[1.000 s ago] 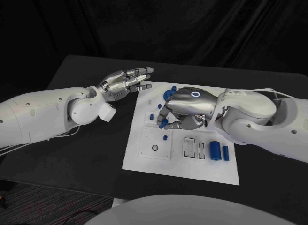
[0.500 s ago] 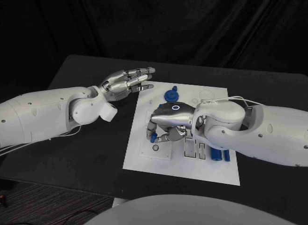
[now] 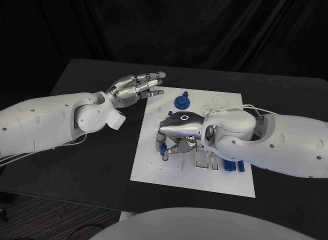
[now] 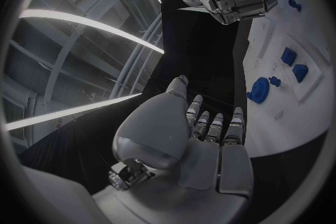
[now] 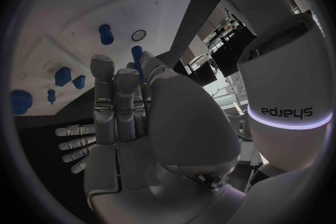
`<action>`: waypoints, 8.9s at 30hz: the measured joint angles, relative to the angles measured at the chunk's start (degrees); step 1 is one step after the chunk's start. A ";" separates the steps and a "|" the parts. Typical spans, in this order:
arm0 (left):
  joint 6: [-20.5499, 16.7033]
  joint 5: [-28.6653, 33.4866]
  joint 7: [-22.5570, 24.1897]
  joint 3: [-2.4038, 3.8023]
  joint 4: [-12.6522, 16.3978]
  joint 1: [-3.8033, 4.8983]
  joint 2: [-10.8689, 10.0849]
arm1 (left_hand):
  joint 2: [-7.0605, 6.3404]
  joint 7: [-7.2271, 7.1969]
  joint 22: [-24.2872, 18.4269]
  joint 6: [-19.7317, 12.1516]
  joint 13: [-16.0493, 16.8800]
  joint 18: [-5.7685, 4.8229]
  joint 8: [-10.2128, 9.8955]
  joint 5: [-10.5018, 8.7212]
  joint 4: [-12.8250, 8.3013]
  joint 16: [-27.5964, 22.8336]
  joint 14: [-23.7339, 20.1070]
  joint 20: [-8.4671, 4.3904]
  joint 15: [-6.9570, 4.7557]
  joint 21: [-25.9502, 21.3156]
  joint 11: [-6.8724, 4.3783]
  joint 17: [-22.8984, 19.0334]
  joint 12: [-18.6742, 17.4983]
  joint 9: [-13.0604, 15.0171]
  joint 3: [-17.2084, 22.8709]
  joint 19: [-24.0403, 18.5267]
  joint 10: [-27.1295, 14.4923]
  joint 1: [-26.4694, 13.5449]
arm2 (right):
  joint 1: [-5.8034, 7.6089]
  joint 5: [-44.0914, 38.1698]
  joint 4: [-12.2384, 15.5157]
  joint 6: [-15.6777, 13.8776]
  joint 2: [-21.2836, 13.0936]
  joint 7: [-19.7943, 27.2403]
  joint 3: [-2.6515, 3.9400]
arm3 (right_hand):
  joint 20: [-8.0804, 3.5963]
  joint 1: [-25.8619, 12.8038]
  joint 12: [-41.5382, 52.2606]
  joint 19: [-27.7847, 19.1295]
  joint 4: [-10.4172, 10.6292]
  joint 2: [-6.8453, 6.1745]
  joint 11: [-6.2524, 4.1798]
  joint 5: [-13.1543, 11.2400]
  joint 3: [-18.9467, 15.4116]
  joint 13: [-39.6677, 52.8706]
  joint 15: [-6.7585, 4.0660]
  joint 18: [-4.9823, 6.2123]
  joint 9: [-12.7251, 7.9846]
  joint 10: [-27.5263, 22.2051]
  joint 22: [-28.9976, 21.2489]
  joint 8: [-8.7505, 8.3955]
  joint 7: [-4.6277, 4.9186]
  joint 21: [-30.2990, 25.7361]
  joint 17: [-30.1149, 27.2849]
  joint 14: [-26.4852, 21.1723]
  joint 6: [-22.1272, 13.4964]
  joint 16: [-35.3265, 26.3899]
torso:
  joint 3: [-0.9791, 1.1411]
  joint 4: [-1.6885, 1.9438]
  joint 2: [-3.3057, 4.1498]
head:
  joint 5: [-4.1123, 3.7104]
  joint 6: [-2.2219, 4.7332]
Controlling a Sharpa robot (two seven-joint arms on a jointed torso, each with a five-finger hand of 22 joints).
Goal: Assemble the parts on the task board
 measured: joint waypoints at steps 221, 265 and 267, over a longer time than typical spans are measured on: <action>1.71 -0.03 -1.74 -0.01 -0.45 -1.34 -0.75 | 0.66 0.55 0.24 0.95 0.16 0.00 0.63 0.44 0.48 0.23 0.33 0.41 0.33 0.23 0.78 0.10 0.68 0.09 0.48 0.41 0.78 -0.23 | 0.49 28.06 10.06 17.39 -24.00 -37.88 0.51 | -2.43 -24.29 82.28 5.30 -1.27 2.36 -5.54 29.91 -18.46 70.76 -2.56 -8.06 13.64 13.39 0.02 4.79 -0.17 56.36 28.84 3.91 -3.96 35.17 | 0.02 0.02 -0.01 | -5.61 0.00; 2.59 -0.03 -2.90 -0.01 -0.61 -1.51 -0.68 | 0.66 0.81 0.22 0.81 0.47 0.00 0.63 0.44 0.63 0.90 0.82 0.41 0.82 0.44 1.84 0.26 1.99 0.08 0.63 0.83 1.84 -0.23 | 2.92 41.07 13.32 6.19 -27.62 -38.15 0.01 | -0.51 -25.15 82.27 5.22 1.21 6.67 -3.97 37.24 -15.68 70.74 -0.76 -8.06 27.99 13.16 0.00 23.48 -0.56 55.23 28.83 3.91 -21.93 34.67 | 0.02 -0.02 -0.04 | -4.66 0.00; 2.59 -0.03 -2.92 -0.01 -0.62 -1.51 -0.63 | 0.66 0.81 0.22 0.81 0.47 0.00 0.63 0.44 0.63 0.90 0.82 0.41 0.82 0.44 1.84 0.26 1.99 0.08 0.63 0.83 1.84 -0.23 | 3.33 42.50 13.68 5.74 -27.64 -38.15 0.01 | -0.50 -25.38 82.28 5.21 1.21 6.90 -3.97 37.35 -15.67 70.74 -0.76 -8.06 27.99 13.16 0.00 23.48 -0.56 55.23 28.83 3.91 -21.93 34.48 | 0.02 -0.02 -0.04 | -4.70 0.00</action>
